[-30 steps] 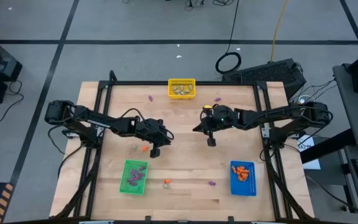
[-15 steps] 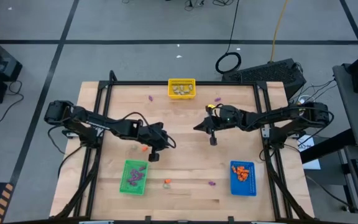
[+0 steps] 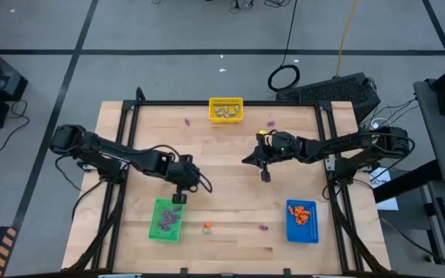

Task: Sort Halloween decoration
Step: Put the gray skull toy into the yellow bin

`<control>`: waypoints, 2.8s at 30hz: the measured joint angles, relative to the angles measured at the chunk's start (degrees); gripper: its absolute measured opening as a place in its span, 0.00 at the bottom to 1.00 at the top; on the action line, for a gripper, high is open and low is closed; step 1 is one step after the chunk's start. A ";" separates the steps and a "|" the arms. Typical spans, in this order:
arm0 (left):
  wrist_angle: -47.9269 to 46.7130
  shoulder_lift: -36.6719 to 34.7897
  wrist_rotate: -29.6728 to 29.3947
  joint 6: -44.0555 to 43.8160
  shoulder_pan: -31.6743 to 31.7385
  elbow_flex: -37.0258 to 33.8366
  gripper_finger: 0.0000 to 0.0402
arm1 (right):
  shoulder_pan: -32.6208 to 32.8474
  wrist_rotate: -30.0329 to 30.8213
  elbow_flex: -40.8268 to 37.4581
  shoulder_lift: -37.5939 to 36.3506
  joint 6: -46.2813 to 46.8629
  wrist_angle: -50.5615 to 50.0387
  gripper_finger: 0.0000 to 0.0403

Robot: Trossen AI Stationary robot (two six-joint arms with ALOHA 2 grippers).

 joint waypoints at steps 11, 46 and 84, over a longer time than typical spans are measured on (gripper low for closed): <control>-13.28 -4.01 -5.41 -10.00 -3.02 0.00 0.12 | 0.02 0.14 0.00 0.00 1.21 -1.17 0.00; -17.10 -1.23 1.26 -7.91 4.13 -10.12 0.36 | 0.02 0.07 0.00 0.00 -3.63 -6.65 0.00; 8.81 3.41 1.01 3.75 30.77 9.50 0.11 | 0.04 0.31 0.00 0.00 -3.02 -6.37 0.00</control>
